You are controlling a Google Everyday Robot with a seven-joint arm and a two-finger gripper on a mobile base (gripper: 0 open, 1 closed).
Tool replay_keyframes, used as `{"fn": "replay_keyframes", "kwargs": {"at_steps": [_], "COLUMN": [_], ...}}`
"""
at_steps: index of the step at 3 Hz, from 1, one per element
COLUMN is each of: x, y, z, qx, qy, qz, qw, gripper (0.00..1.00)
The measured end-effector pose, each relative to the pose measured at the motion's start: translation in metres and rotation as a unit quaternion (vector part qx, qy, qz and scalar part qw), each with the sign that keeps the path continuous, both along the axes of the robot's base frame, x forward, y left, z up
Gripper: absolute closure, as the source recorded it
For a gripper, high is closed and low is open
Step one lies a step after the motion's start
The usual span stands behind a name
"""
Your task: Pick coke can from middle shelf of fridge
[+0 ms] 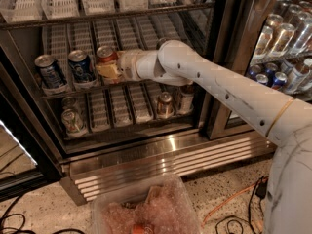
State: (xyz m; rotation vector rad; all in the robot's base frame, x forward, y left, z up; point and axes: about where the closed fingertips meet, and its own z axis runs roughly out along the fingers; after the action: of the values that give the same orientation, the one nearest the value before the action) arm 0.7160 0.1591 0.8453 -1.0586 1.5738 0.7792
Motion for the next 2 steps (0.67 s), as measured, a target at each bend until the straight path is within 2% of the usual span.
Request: {"fn": "replay_keyframes", "kwargs": {"at_steps": [1, 2], "x": [-0.0043, -0.0054], "y": [-0.0026, -0.0034], "z": [0.0091, 0.0129], "qx": [-0.01, -0.012], "qy": [-0.003, -0.006], "qz": [0.01, 0.014], "qw": [0.9999, 0.9998], "gripper": [1.0, 1.0]}}
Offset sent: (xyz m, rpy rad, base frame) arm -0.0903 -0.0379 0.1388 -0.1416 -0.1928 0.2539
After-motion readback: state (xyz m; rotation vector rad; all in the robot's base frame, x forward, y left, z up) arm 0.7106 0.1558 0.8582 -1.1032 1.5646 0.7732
